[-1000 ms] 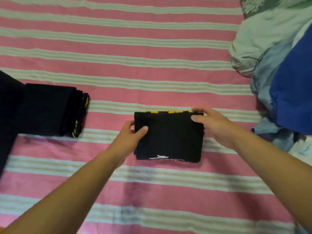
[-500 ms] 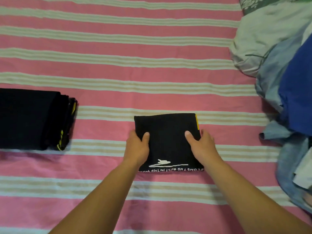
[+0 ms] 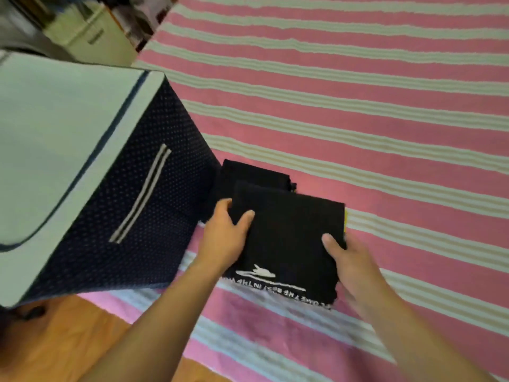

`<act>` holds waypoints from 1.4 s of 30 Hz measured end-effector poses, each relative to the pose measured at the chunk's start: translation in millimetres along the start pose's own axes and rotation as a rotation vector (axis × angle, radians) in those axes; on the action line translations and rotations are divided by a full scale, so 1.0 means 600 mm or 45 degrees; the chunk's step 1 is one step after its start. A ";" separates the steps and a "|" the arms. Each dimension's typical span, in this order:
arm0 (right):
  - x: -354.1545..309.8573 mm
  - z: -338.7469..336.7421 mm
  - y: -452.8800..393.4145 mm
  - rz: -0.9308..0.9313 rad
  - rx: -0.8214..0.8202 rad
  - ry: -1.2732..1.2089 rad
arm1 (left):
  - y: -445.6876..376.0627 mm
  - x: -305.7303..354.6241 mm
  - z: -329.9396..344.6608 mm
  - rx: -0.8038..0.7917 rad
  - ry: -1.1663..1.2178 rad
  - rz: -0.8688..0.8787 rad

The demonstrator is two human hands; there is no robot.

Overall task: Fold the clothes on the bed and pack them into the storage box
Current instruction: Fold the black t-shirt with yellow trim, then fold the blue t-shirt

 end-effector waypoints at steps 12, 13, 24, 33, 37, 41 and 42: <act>-0.020 0.195 -0.120 -0.688 0.593 1.024 | -0.185 -0.059 0.055 0.045 -0.898 0.715; -0.036 0.209 -0.103 -0.988 0.577 1.103 | -0.192 -0.054 0.064 0.085 -0.815 0.843; 0.046 0.242 -0.253 -1.082 0.169 1.729 | -0.269 -0.108 0.165 -0.094 -0.875 0.932; -0.102 0.017 0.001 -0.688 -0.069 1.781 | -0.030 0.116 0.061 -0.558 -1.056 0.561; -0.158 -0.283 0.172 -0.567 0.135 1.724 | 0.165 0.287 0.047 -0.745 -0.667 0.669; -0.194 -0.622 0.335 -0.528 0.364 1.837 | 0.369 0.445 0.052 -0.763 -0.284 0.747; -0.198 -0.696 0.361 -0.507 0.442 1.836 | 0.408 0.471 0.058 -0.768 -0.219 0.736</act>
Point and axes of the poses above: each hand's wrist, its own y-axis away from the middle knuckle, its own z-axis out of the palm, x = y × z, the point moved 1 cm from there along -y, towards the middle knuckle, and after that the axes turned 12 degrees about x, right-handed, at the moved point
